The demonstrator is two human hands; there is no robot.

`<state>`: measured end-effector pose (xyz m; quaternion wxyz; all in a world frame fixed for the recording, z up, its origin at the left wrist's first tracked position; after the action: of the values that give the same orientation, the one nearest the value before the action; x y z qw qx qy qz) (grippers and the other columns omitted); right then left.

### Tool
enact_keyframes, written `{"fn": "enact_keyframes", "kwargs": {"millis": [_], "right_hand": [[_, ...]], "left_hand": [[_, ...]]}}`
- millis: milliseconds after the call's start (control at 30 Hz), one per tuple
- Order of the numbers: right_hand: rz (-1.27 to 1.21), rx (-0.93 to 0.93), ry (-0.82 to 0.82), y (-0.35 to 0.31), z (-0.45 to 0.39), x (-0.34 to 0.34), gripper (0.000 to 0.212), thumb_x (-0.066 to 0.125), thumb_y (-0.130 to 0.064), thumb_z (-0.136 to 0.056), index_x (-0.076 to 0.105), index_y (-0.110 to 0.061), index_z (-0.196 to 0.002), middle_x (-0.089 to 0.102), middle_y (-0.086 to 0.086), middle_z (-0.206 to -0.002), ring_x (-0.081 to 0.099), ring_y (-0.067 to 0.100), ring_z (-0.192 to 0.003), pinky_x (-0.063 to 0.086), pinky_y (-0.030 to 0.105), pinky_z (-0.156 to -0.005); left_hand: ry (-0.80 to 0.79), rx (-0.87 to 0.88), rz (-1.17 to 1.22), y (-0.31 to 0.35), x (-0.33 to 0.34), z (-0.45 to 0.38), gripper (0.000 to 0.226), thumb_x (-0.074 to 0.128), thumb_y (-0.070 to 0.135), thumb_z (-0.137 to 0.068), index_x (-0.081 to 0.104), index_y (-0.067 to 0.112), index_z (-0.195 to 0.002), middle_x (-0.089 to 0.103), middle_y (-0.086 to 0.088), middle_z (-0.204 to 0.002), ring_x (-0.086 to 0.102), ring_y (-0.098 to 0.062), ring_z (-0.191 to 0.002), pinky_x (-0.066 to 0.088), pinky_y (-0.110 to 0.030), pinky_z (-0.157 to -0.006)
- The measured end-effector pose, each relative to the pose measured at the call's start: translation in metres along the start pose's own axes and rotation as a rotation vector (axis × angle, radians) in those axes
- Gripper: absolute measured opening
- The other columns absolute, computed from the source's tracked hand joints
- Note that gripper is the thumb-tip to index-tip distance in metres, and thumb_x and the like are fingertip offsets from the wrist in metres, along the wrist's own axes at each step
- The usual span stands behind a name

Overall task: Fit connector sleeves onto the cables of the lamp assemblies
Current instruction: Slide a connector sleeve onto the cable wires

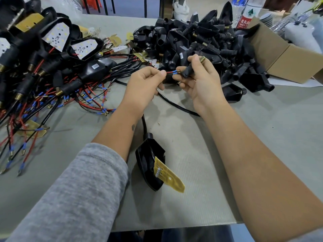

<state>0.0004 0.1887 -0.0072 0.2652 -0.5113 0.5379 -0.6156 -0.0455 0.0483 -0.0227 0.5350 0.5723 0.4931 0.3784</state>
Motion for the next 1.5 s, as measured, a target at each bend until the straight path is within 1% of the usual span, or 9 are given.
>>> {"fn": "enact_keyframes", "kwargs": {"millis": [133, 267, 467, 567, 733, 933, 1233, 1400, 1500], "right_hand": [[-0.066, 0.042, -0.012, 0.001, 0.0, 0.001, 0.017, 0.047, -0.029, -0.103, 0.054, -0.014, -0.099, 0.072, 0.009, -0.092, 0.072, 0.02, -0.077, 0.054, 0.027, -0.068], [-0.102, 0.091, 0.001, 0.0, 0.001, 0.001, 0.018, 0.048, -0.031, -0.102, 0.055, -0.014, -0.1, 0.073, 0.012, -0.096, 0.073, 0.022, -0.081, 0.056, 0.026, -0.068], [-0.063, 0.103, -0.006, 0.001, 0.0, 0.0, 0.02, 0.048, -0.034, -0.102, 0.057, -0.017, -0.098, 0.074, 0.008, -0.089, 0.073, 0.019, -0.077, 0.055, 0.024, -0.064], [-0.021, 0.096, 0.011, 0.003, -0.003, -0.001, 0.021, 0.048, -0.035, -0.102, 0.058, -0.017, -0.097, 0.074, 0.005, -0.082, 0.064, 0.013, -0.063, 0.046, 0.022, -0.056], [0.003, 0.074, 0.04, 0.005, -0.007, -0.004, 0.026, 0.046, -0.038, -0.102, 0.058, -0.017, -0.094, 0.071, 0.0, -0.069, 0.051, 0.008, -0.051, 0.035, 0.02, -0.051], [-0.013, 0.086, 0.063, 0.007, -0.01, -0.006, 0.026, 0.047, -0.039, -0.101, 0.059, -0.017, -0.096, 0.071, -0.001, -0.07, 0.049, 0.006, -0.049, 0.033, 0.019, -0.049], [-0.211, 0.141, 0.062, 0.004, -0.007, -0.005, 0.019, 0.05, -0.033, -0.101, 0.059, -0.017, -0.096, 0.073, 0.004, -0.083, 0.063, 0.01, -0.06, 0.043, 0.019, -0.056], [-0.238, 0.156, 0.052, 0.004, -0.006, -0.006, 0.019, 0.052, -0.031, -0.1, 0.062, -0.017, -0.095, 0.071, 0.004, -0.083, 0.066, 0.012, -0.068, 0.047, 0.021, -0.061], [-0.212, 0.165, 0.034, 0.003, -0.004, -0.006, 0.018, 0.052, -0.03, -0.1, 0.064, -0.018, -0.095, 0.071, 0.004, -0.083, 0.067, 0.013, -0.071, 0.048, 0.022, -0.065]], "left_hand": [[0.056, 0.047, 0.014, -0.001, -0.001, 0.0, 0.015, 0.066, 0.027, -0.092, 0.066, 0.021, -0.078, 0.059, 0.012, -0.052, 0.042, -0.001, -0.046, 0.035, -0.012, -0.047], [0.103, 0.093, 0.057, -0.001, -0.001, 0.0, 0.012, 0.072, 0.021, -0.087, 0.067, 0.021, -0.076, 0.06, 0.013, -0.052, 0.052, 0.0, -0.053, 0.045, -0.013, -0.062], [0.142, 0.074, 0.076, 0.001, -0.002, 0.001, 0.011, 0.075, 0.022, -0.085, 0.07, 0.023, -0.075, 0.057, 0.016, -0.051, 0.047, 0.003, -0.05, 0.04, -0.008, -0.055], [0.125, 0.046, 0.065, 0.002, -0.002, 0.001, 0.014, 0.076, 0.023, -0.083, 0.071, 0.026, -0.071, 0.053, 0.013, -0.054, 0.045, 0.0, -0.053, 0.038, -0.009, -0.058], [0.066, 0.05, 0.038, 0.003, 0.0, 0.003, 0.017, 0.076, 0.021, -0.082, 0.07, 0.026, -0.067, 0.052, -0.007, -0.073, 0.044, -0.014, -0.071, 0.038, -0.02, -0.068], [0.008, 0.075, 0.014, 0.002, 0.0, 0.004, 0.02, 0.078, 0.02, -0.081, 0.072, 0.028, -0.063, 0.055, -0.006, -0.072, 0.044, -0.012, -0.069, 0.038, -0.011, -0.061], [-0.004, 0.091, 0.029, 0.004, -0.001, 0.005, 0.014, 0.078, 0.023, -0.08, 0.074, 0.027, -0.068, 0.053, -0.005, -0.07, 0.043, -0.012, -0.067, 0.038, -0.014, -0.062], [-0.001, 0.102, 0.028, 0.004, 0.0, 0.006, 0.013, 0.078, 0.024, -0.081, 0.074, 0.027, -0.069, 0.052, -0.009, -0.074, 0.043, -0.016, -0.071, 0.039, -0.022, -0.068], [0.02, 0.098, 0.045, 0.003, -0.002, 0.005, 0.014, 0.076, 0.025, -0.083, 0.073, 0.029, -0.07, 0.053, -0.004, -0.068, 0.045, -0.009, -0.062, 0.04, -0.015, -0.064]]}}
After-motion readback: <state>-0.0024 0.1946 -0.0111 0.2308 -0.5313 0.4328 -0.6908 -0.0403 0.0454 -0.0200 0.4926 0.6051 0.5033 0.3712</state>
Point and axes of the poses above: each hand's wrist, its own z-axis away from the middle knuckle, its own x-axis out of the palm, y = z × x, the point moved 1 cm from there along -z, towards the middle knuckle
